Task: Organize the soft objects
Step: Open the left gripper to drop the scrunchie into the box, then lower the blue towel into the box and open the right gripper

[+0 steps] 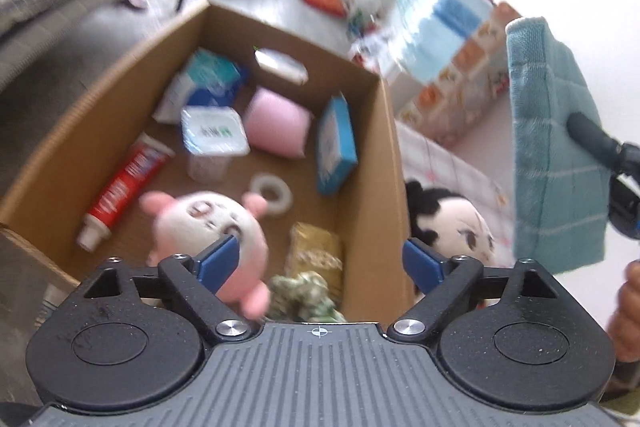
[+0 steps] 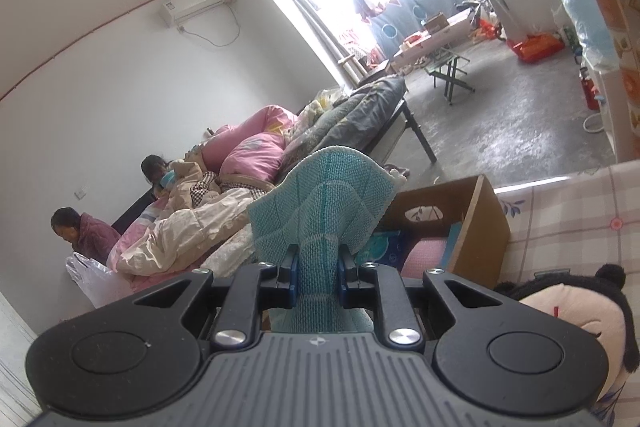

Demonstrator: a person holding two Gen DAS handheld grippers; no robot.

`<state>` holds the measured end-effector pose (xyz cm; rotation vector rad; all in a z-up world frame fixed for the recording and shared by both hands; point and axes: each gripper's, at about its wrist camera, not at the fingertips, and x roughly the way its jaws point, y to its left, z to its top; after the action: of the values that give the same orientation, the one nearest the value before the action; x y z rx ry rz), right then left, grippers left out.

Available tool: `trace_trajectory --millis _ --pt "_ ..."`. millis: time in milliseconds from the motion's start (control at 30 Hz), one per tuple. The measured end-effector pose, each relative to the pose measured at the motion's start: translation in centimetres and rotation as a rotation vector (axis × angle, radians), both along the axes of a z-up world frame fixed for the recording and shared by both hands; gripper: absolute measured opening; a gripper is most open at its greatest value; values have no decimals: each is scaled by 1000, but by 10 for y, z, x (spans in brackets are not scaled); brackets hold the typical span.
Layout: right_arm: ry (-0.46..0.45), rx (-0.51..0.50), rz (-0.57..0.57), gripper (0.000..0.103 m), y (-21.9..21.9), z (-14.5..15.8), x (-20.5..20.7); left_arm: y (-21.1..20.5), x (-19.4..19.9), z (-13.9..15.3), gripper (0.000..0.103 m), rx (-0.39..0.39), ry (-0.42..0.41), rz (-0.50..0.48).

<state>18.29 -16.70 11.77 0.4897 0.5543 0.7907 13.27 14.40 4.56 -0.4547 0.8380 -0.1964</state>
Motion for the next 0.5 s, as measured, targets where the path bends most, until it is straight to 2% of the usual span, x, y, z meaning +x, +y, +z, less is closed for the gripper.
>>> trace_trajectory --millis 100,200,333,500 --pt "3 -9 -8 19 7 6 4 -4 -12 7 98 77 -74 44" --pt "27 -24 -8 19 19 9 16 -5 -19 10 98 126 -129 74" --pt "71 -61 6 19 45 9 36 4 -28 8 98 137 -168 118" --pt "118 -160 15 19 90 -2 71 12 -33 3 98 119 -185 132"
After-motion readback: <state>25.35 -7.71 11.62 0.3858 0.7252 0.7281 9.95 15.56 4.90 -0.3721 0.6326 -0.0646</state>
